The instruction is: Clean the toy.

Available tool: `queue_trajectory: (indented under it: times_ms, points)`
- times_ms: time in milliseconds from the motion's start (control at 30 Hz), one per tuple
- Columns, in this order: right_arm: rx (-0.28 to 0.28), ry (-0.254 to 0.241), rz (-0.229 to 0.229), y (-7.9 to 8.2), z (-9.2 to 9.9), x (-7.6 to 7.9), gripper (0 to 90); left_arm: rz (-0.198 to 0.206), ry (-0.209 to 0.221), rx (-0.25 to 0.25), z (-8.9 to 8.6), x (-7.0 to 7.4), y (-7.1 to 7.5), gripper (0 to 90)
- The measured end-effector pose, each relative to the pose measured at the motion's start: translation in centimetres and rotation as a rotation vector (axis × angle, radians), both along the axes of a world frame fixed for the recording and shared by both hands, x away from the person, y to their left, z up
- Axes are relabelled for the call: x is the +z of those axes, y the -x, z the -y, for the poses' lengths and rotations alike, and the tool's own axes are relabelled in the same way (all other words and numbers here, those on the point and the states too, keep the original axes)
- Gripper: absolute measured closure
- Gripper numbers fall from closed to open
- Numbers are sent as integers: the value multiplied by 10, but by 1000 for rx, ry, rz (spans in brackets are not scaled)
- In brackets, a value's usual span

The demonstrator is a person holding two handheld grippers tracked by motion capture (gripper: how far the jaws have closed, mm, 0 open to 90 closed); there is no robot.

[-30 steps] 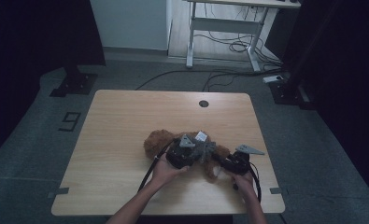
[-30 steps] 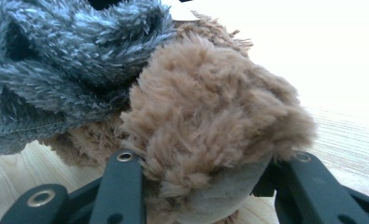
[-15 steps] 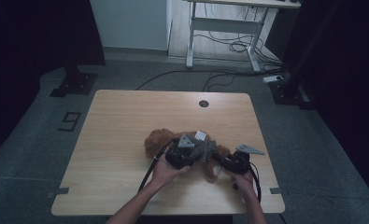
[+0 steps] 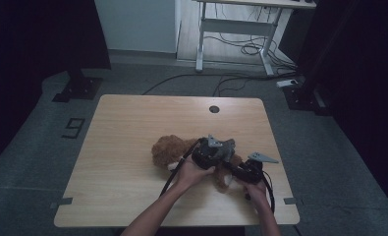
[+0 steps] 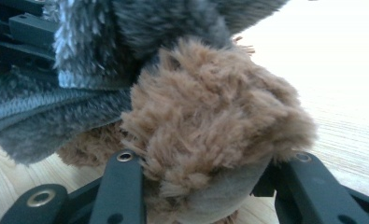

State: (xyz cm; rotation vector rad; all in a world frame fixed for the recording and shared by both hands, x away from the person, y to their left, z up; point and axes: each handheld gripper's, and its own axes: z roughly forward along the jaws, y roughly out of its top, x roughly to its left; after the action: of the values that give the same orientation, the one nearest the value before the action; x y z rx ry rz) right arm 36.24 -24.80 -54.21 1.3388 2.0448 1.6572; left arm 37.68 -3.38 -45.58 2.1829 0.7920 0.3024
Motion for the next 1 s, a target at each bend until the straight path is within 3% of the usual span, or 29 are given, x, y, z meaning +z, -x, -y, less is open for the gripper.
queue_trajectory:
  times_ms: [67, 233, 367, 467, 633, 800, 867, 933, 1000]
  points:
    - [-1, 2, 4, 0, -1, 1, 585, 24, -18, 21, -10, 4, 1, 762]
    - [-1, 1, 1, 0, 0, 0, 585, 34, -20, 93, -47, 10, -1, 761]
    - [4, -10, 0, 0, -1, 0, 584, 7, 25, 130, -80, 12, -4, 761]
    - [8, -3, 3, 0, -2, 1, 584, 11, 37, 136, -87, 16, -2, 760]
    - [0, -7, -4, 0, -1, -1, 584, 11, 70, 106, -76, 18, 2, 758]
    - [-6, -11, -10, -1, 0, -2, 585, 13, 74, 40, -40, 23, 5, 757]
    - [-4, -6, -11, 0, 0, -2, 584, 7, 62, 11, -21, 22, 4, 756]
    - [-3, -4, -9, 0, 0, -2, 584, -2, 21, -7, -2, 15, 2, 756]
    - [-4, -6, -8, 0, 0, -2, 585, -15, -13, -5, 6, 5, -1, 756]
